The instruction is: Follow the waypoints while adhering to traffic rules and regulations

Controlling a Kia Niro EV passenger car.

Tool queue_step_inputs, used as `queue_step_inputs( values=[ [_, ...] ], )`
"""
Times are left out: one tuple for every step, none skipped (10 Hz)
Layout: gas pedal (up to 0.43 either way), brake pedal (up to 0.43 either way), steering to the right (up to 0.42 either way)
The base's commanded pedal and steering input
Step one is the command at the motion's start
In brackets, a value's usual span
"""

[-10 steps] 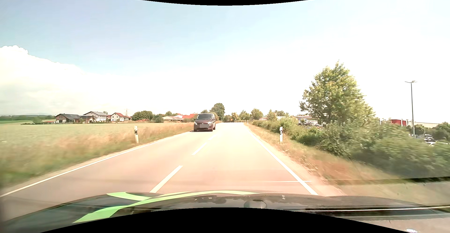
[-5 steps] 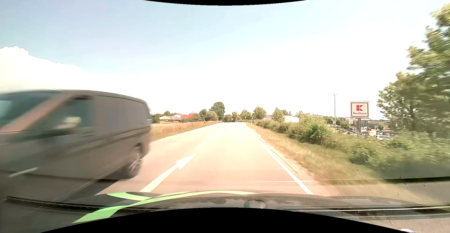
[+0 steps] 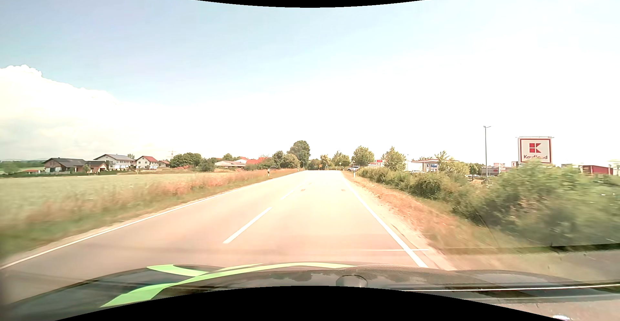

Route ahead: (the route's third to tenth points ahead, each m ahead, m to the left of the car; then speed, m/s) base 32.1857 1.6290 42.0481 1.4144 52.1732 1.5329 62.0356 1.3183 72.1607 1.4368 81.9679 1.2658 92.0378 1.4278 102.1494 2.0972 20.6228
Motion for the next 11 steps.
queue_step_inputs(
  values=[
    [0.209, 0.000, -0.002],
    [0.209, 0.000, -0.001],
    [0.177, 0.000, 0.000],
    [0.138, 0.000, 0.001],
    [0.130, 0.000, 0.001],
    [0.130, 0.000, 0.001],
    [0.118, 0.000, 0.002],
    [0.118, 0.000, 0.003],
    [0.118, 0.000, 0.003],
    [0.118, 0.000, 0.004],
    [0.118, 0.000, 0.004]
  ],
)
